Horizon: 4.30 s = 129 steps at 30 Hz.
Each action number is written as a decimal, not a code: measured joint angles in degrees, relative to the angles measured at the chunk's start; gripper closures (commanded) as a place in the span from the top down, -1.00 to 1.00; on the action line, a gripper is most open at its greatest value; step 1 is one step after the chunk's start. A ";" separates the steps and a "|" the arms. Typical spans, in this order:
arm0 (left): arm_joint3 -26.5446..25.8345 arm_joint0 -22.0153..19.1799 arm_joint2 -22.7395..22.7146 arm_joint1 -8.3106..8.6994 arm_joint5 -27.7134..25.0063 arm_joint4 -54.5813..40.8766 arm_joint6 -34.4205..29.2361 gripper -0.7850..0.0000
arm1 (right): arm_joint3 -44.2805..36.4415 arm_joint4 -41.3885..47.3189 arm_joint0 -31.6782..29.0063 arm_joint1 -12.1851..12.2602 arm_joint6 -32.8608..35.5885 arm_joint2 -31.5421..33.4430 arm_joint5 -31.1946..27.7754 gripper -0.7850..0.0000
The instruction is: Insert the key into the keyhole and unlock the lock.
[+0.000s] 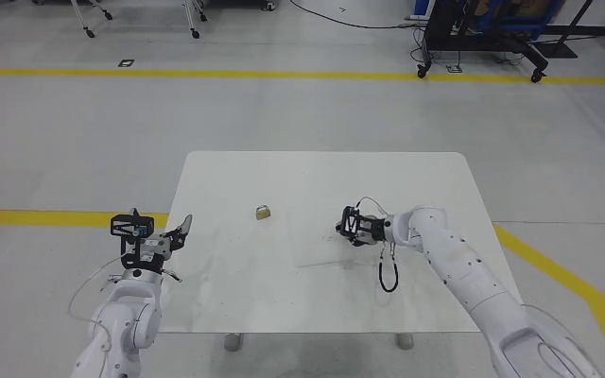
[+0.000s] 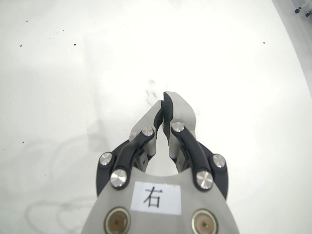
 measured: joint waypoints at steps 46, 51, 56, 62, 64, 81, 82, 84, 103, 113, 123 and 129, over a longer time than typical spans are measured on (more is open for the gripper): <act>6.13 -9.92 11.43 -2.00 -20.81 -32.51 -4.62 1.00 | -16.17 28.67 -14.33 5.07 -17.33 12.67 -4.72 -1.00; 10.05 -16.89 15.44 -3.02 -22.72 -51.48 -11.08 1.00 | -16.17 28.67 -14.33 5.07 -17.33 12.67 -4.72 -1.00; 9.77 -18.70 16.31 -3.24 -17.30 -49.71 -9.94 1.00 | -16.17 28.67 -14.33 5.07 -17.33 12.67 -4.72 -1.00; 10.04 -17.98 16.62 -3.31 -18.29 -51.94 -10.85 1.00 | -16.17 28.67 -14.33 5.07 -17.33 12.67 -4.72 -1.00; 11.16 -17.38 16.59 -3.34 -21.24 -57.47 -13.16 1.00 | -16.59 29.29 -14.57 5.00 -17.45 12.41 -4.71 -1.00; 24.03 -23.83 21.53 -4.24 -47.81 -85.50 -30.23 0.16 | -12.24 70.75 -3.01 2.95 2.00 -8.59 -4.72 -1.00; 23.82 -24.02 21.37 -4.34 -46.92 -82.81 -28.23 0.09 | -12.25 72.40 -2.50 2.81 3.03 -9.34 -4.72 -1.00; 22.69 -23.82 21.87 -4.61 -46.07 -79.55 -25.41 -0.03 | -12.36 74.25 -2.08 2.73 4.31 -10.15 -4.72 -1.00; 23.20 -24.91 26.25 -5.06 -49.85 -82.47 -26.99 -0.31 | -8.26 83.41 0.67 1.23 9.15 -12.15 -4.72 -1.00; 23.61 -25.14 27.18 -5.06 -50.17 -80.24 -27.19 -0.73 | -7.14 84.61 1.16 0.44 10.31 -12.29 -4.72 -1.00; 23.81 -25.32 26.89 -5.10 -47.38 -76.78 -24.32 -1.00 | -6.85 84.14 1.01 -0.02 10.75 -11.69 -4.72 -1.00; 23.45 -24.78 25.83 -5.01 -46.92 -75.85 -21.97 -1.00 | -6.96 83.95 0.83 -0.19 11.63 -11.53 -4.72 -1.00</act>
